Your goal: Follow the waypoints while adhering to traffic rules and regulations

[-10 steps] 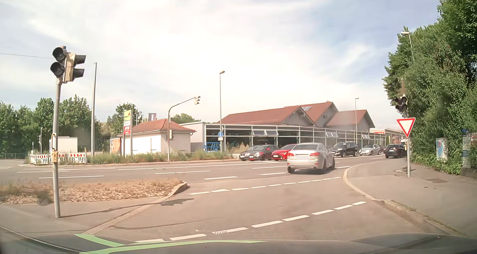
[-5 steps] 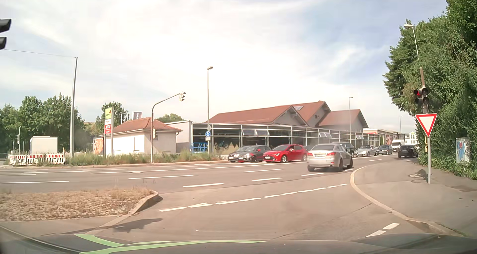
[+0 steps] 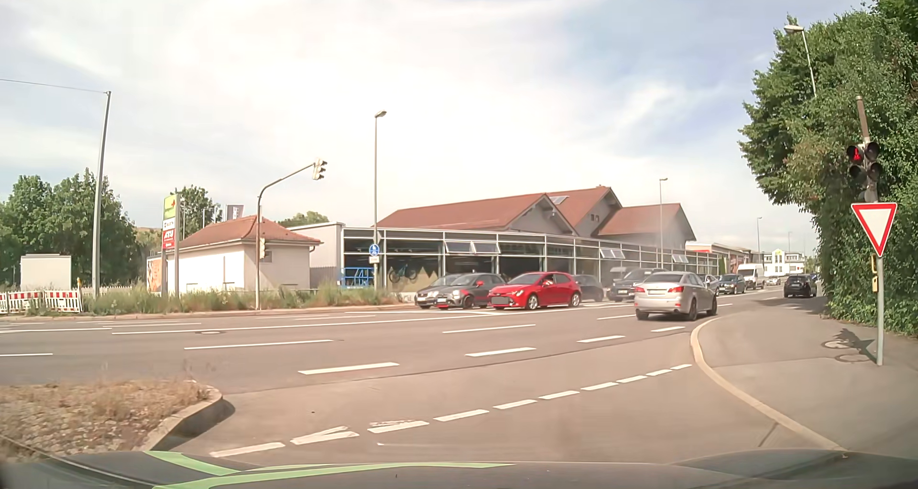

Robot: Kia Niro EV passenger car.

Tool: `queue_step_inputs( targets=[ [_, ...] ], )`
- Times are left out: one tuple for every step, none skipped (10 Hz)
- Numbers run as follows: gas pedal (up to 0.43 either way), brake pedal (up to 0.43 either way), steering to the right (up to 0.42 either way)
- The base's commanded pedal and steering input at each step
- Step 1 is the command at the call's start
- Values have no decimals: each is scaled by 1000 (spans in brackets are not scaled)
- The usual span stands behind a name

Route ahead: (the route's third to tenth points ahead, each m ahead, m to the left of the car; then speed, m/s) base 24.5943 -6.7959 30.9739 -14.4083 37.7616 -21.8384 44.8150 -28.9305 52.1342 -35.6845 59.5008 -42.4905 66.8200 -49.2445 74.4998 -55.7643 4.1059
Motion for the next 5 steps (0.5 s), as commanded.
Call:
queue_step_inputs(
  targets=[
    [0,0,76],
    [47,0,77],
    [59,0,78],
    [67,0,79],
    [79,0,80]
  ],
)
